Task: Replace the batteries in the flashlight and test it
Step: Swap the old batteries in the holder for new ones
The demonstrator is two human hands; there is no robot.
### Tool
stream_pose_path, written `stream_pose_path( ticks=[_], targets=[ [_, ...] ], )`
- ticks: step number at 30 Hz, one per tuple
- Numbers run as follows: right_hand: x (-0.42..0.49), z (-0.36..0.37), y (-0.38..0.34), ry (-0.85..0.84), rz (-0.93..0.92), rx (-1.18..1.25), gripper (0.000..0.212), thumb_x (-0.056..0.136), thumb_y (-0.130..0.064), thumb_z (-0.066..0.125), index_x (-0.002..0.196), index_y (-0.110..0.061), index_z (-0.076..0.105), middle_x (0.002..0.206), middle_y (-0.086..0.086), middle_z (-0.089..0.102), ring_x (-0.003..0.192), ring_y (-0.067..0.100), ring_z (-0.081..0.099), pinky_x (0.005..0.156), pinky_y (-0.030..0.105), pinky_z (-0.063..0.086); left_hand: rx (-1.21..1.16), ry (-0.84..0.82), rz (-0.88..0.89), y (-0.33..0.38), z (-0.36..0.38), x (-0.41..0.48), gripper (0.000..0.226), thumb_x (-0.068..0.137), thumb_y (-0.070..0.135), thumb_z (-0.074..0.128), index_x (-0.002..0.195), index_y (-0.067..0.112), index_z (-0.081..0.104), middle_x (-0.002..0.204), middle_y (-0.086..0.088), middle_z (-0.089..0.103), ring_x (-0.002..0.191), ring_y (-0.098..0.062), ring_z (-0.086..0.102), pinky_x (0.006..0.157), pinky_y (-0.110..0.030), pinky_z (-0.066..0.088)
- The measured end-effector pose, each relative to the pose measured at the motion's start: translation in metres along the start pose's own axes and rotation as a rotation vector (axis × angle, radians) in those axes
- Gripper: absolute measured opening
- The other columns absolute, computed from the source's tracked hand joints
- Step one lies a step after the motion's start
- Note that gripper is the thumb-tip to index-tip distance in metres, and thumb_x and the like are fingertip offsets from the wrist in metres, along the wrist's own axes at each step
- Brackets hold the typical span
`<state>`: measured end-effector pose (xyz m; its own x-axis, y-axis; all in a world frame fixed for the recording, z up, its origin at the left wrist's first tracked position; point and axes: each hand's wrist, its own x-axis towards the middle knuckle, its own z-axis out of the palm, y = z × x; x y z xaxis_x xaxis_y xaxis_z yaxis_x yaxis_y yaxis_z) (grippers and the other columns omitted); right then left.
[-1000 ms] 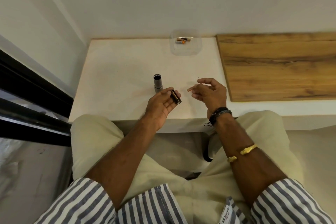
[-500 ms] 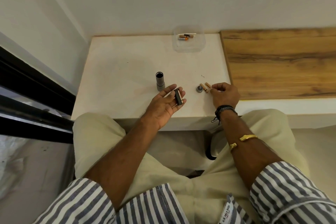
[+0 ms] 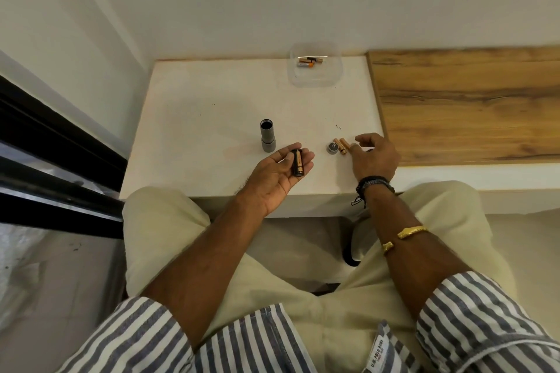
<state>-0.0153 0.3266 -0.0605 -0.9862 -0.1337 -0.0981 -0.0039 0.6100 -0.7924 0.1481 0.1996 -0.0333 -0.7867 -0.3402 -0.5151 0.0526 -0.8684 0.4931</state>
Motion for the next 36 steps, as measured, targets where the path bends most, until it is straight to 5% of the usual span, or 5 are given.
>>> stream_pose_path(
  ticks=[10,16,23,28,36],
  targets=[
    [-0.041,-0.017,-0.05,-0.623,-0.579,-0.118,0.027,0.087,-0.029,0.076,0.114,-0.028,0.076,0.11,-0.008,0.074,0.082,0.005,0.067,0.075,0.019,0.053,0.234,0.056,0.071,0.002,0.001,-0.001,0.027,0.101,0.004,0.048,0.125,-0.004,0.059,0.118,-0.022,0.068,0.107,-0.028,0.069,0.092,-0.037,0.057],
    [-0.048,-0.017,-0.055,-0.679,-0.619,-0.202,0.034,0.083,-0.024,0.077,0.116,-0.03,0.076,0.11,-0.008,0.073,0.081,0.005,0.064,0.092,0.044,0.055,0.319,0.139,0.088,0.003,-0.004,0.002,0.026,0.1,0.005,0.052,0.122,-0.004,0.061,0.115,-0.021,0.07,0.102,-0.028,0.072,0.088,-0.037,0.059],
    [-0.052,-0.016,-0.056,-0.669,-0.709,-0.3,0.031,0.082,-0.025,0.077,0.113,-0.022,0.077,0.1,-0.002,0.078,0.082,0.011,0.07,0.086,0.029,0.056,0.397,0.182,0.102,0.0,-0.004,0.002,0.027,0.1,0.006,0.053,0.123,-0.003,0.063,0.117,-0.019,0.07,0.102,-0.028,0.072,0.088,-0.038,0.059],
    [-0.057,-0.016,-0.058,-0.624,-0.757,-0.348,0.029,0.084,-0.028,0.075,0.112,-0.021,0.077,0.098,-0.004,0.079,0.085,0.012,0.071,0.077,0.003,0.02,0.387,0.199,0.087,0.0,-0.003,0.001,0.025,0.099,0.006,0.053,0.12,-0.003,0.064,0.113,-0.019,0.071,0.101,-0.028,0.072,0.078,-0.033,0.061],
    [-0.056,-0.015,-0.057,-0.603,-0.787,-0.309,0.029,0.077,-0.028,0.077,0.104,-0.018,0.079,0.09,-0.005,0.079,0.073,0.012,0.07,0.078,0.01,0.04,0.445,0.193,0.062,0.001,-0.002,0.003,0.024,0.097,0.006,0.057,0.117,-0.005,0.065,0.111,-0.021,0.071,0.101,-0.03,0.072,0.08,-0.034,0.061]
  ],
)
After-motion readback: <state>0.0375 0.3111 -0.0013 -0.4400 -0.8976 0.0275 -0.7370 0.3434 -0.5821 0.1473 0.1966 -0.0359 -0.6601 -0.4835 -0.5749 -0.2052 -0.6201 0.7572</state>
